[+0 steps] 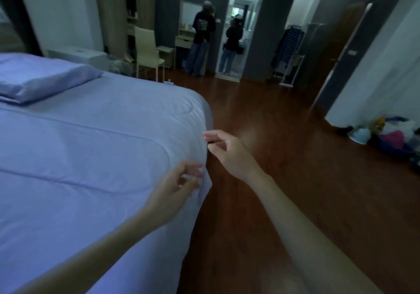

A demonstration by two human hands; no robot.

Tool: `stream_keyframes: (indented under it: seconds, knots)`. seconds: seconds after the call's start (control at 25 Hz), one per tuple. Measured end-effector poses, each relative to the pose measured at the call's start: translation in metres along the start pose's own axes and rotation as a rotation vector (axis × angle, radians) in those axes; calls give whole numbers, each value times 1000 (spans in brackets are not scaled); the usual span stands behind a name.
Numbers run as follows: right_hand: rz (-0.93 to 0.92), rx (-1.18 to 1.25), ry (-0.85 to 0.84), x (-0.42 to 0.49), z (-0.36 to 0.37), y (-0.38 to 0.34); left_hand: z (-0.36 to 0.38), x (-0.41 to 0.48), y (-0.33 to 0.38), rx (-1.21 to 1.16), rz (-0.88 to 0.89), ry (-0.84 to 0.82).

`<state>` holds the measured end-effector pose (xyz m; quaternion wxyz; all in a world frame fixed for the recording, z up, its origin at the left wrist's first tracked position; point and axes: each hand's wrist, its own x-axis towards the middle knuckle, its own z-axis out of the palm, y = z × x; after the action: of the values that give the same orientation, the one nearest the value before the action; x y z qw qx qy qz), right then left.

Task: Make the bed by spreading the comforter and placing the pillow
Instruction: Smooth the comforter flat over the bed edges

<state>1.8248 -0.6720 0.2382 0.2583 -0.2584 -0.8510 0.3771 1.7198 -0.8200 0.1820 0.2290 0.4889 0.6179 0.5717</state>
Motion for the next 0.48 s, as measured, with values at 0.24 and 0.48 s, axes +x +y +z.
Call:
stream_keyframes:
  seconds: [0.24, 0.48]
  knots:
    - [-139, 33, -125, 106, -5, 21, -10, 88, -8, 25, -19, 383]
    - [-240, 109, -263, 215, 19, 63, -15, 190, -59, 85, -140, 682]
